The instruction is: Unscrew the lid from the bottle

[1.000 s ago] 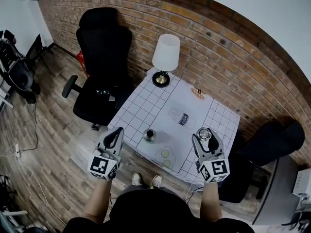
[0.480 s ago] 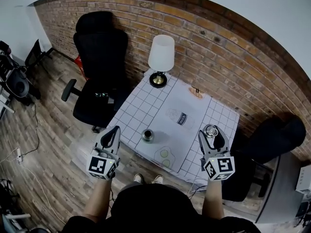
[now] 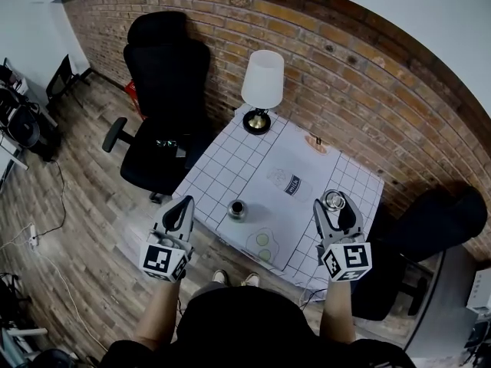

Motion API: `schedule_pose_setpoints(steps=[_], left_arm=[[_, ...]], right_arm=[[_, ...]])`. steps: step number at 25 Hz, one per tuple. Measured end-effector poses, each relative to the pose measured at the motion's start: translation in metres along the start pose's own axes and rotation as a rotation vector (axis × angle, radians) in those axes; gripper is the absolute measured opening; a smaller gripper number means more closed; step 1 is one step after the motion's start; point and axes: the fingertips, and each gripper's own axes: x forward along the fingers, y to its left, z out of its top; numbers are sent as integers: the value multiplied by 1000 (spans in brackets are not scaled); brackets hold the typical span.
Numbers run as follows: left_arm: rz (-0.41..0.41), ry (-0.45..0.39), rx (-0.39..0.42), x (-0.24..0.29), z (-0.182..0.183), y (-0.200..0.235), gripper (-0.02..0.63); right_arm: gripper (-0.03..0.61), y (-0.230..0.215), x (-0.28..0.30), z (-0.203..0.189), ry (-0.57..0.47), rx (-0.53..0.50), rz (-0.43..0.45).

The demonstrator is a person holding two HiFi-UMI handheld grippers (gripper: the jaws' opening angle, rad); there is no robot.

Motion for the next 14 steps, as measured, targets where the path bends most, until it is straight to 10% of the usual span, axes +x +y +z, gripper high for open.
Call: schedule_pose_setpoints(steps=[14], left_arm=[[22,-5,2,-5,4,-3,23]], right_arm=[[262,5,4,7,-15,2,34]])
